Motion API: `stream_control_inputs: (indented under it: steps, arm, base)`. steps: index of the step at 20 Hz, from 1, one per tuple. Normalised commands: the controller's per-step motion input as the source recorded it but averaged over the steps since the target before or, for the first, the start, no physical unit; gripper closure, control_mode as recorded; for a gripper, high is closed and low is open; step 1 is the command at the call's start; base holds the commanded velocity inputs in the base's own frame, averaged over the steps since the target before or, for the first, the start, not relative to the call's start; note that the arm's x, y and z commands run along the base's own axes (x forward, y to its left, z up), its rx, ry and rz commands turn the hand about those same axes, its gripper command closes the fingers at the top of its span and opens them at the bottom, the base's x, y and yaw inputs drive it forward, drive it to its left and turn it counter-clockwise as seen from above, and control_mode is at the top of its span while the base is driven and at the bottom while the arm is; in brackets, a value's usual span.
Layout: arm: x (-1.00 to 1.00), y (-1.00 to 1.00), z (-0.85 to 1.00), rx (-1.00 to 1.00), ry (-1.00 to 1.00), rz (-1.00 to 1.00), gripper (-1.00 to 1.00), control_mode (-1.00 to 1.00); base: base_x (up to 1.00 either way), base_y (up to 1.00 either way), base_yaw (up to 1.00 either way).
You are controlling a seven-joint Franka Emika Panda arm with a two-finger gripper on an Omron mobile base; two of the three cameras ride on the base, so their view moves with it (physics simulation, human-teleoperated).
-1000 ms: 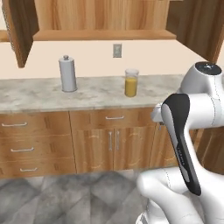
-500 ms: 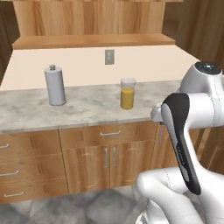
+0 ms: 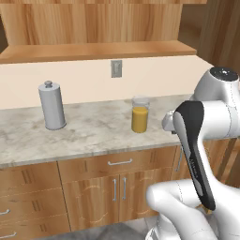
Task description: There is a tray on the dining counter. Grab the cup, mug, and pitcher and place them on the tray. The pitcher may be placed next to the tray if it cannot fit the tray.
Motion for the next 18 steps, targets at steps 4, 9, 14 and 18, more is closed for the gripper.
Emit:
stream_control_inputs:
  steps: [4, 9, 14, 18]
  arm:
    - [0.0, 0.0, 0.0, 0.0, 0.0, 0.0, -1.0, 1.0]
    - [0.0, 0.0, 0.0, 0.0, 0.0, 0.0, -1.0, 1.0]
    - [0.33, -0.07, -0.06, 0.0, 0.0, 0.0, -1.0, -1.0]
    - [0.67, -0.18, -0.14, 0.0, 0.0, 0.0, -1.0, -1.0]
  base:
    - [0.73, 0.0, 0.0]
    - [0.46, -0.01, 0.0]
    - [0.15, -0.03, 0.0]
    - [0.0, 0.0, 0.0]
